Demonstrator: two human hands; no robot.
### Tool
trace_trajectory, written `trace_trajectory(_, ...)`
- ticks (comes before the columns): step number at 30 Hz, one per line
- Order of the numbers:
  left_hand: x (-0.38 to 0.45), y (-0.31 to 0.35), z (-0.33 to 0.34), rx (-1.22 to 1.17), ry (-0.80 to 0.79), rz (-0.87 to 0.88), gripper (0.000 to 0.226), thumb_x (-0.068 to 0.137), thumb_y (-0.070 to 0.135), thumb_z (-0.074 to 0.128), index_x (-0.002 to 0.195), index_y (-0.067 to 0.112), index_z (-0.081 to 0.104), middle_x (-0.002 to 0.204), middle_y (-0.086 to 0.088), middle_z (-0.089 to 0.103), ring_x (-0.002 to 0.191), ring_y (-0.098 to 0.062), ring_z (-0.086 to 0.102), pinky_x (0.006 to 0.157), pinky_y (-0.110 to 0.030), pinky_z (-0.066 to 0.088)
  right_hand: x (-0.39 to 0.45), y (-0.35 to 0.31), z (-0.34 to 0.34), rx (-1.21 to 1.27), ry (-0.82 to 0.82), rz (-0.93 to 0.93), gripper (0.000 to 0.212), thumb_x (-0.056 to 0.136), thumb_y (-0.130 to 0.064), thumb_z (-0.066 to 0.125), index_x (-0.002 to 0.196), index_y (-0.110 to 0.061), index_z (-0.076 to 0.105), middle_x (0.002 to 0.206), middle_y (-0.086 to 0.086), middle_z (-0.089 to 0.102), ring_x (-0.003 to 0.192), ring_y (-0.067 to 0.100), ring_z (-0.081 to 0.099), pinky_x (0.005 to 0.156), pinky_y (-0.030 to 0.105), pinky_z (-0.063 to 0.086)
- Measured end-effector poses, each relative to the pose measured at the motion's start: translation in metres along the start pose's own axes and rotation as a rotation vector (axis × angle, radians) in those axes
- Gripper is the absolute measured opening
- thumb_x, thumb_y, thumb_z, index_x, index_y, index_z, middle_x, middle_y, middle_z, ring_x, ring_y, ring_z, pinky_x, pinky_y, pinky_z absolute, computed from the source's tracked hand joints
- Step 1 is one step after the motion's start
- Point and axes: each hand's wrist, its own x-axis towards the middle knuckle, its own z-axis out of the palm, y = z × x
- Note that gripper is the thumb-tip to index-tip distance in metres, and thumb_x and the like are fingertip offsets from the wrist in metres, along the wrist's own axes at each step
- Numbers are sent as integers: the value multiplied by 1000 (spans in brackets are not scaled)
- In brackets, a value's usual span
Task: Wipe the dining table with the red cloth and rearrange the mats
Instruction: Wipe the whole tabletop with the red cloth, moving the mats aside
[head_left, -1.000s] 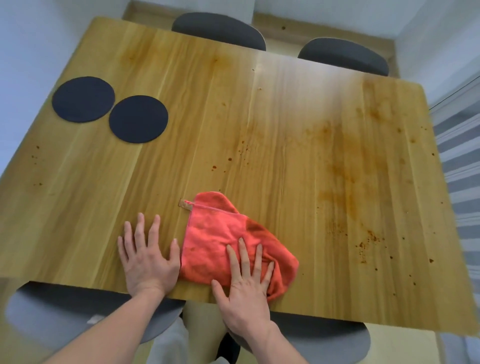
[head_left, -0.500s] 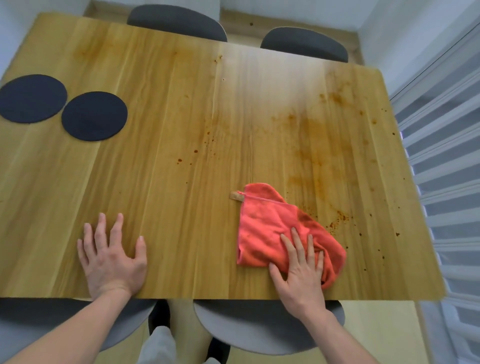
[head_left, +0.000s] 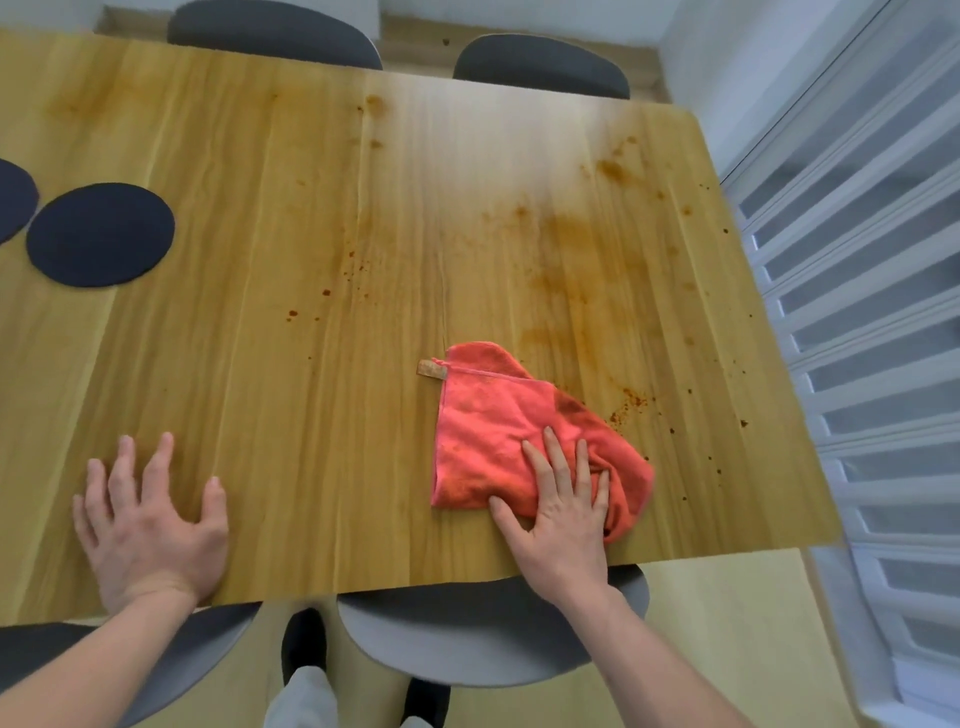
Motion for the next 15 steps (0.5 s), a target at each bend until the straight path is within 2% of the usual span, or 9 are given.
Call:
trace_trajectory(4, 8, -15, 15, -75, -36, -14, 74, 91, 69, 32, 158, 42, 16, 170, 7, 8, 156, -31, 12, 122, -62, 17, 1, 39, -9, 12, 30, 66, 78, 94, -76, 34, 160, -43, 9, 167, -23, -11, 154, 13, -23, 125, 54, -8)
trace_trajectory(6, 19, -39, 37, -108, -93, -47, 77, 90, 75, 33, 158, 50, 11, 170, 14, 6, 155, -28, 16, 122, -59, 18, 2, 70, -17, 19, 38, 128, 78, 93, -76, 34, 159, -43, 9, 167, -23, -10, 154, 11, -23, 125, 54, -8)
trace_trajectory(8, 35, -75, 71, -174, -184, -149, 79, 87, 77, 38, 157, 55, 9, 169, 20, 9, 153, -14, 21, 124, -39, 10, 1, 102, -27, 35, 44, 197, 79, 91, -78, 32, 159, -44, 10, 167, -23, -8, 154, 10, -21, 125, 54, -7)
trace_trajectory(10, 47, -118, 112, -223, -263, -209, 81, 85, 77, 40, 157, 56, 9, 166, 28, 9, 147, 1, 28, 113, -10, -1, 3, 134, -37, 43, 48, 271, 82, 88, -80, 29, 159, -43, 9, 167, -23, -7, 154, 11, -19, 125, 54, -7)
trace_trajectory(11, 51, -133, 125, -253, -287, -189, 82, 85, 78, 40, 157, 56, 8, 166, 29, 8, 144, 4, 30, 106, -2, -3, 4, 149, -42, 37, 44, 307, 85, 86, -82, 27, 159, -43, 8, 167, -23, -8, 155, 12, -17, 125, 53, -8)
trace_trajectory(12, 52, -136, 127, -272, -303, -171, 82, 85, 78, 40, 157, 55, 8, 166, 30, 7, 143, 6, 30, 109, -4, -2, 7, 163, -48, 27, 36, 343, 88, 84, -83, 24, 159, -43, 6, 167, -22, -10, 155, 13, -16, 125, 53, -8)
trace_trajectory(13, 52, -134, 124, -254, -289, -165, 82, 85, 78, 39, 157, 55, 8, 166, 29, 7, 143, 6, 29, 120, -16, 9, 11, 175, -52, 22, 27, 383, 91, 81, -84, 22, 159, -42, 3, 168, -21, -11, 156, 15, -15, 124, 53, -8)
trace_trajectory(14, 49, -124, 113, -217, -227, -152, 81, 85, 78, 38, 157, 56, 8, 166, 29, 8, 145, 5, 26, 121, -28, 23, 16, 186, -57, 26, 19, 429, 93, 79, -85, 22, 159, -42, 2, 168, -21, -11, 156, 16, -14, 124, 54, -8)
trace_trajectory(15, 45, -109, 101, -193, -158, -115, 81, 85, 78, 38, 157, 56, 9, 167, 27, 8, 148, 2, 23, 120, -34, 29, 22, 195, -61, 39, 14, 483, 94, 79, -85, 23, 160, -42, 2, 168, -20, -11, 156, 17, -13, 124, 54, -7)
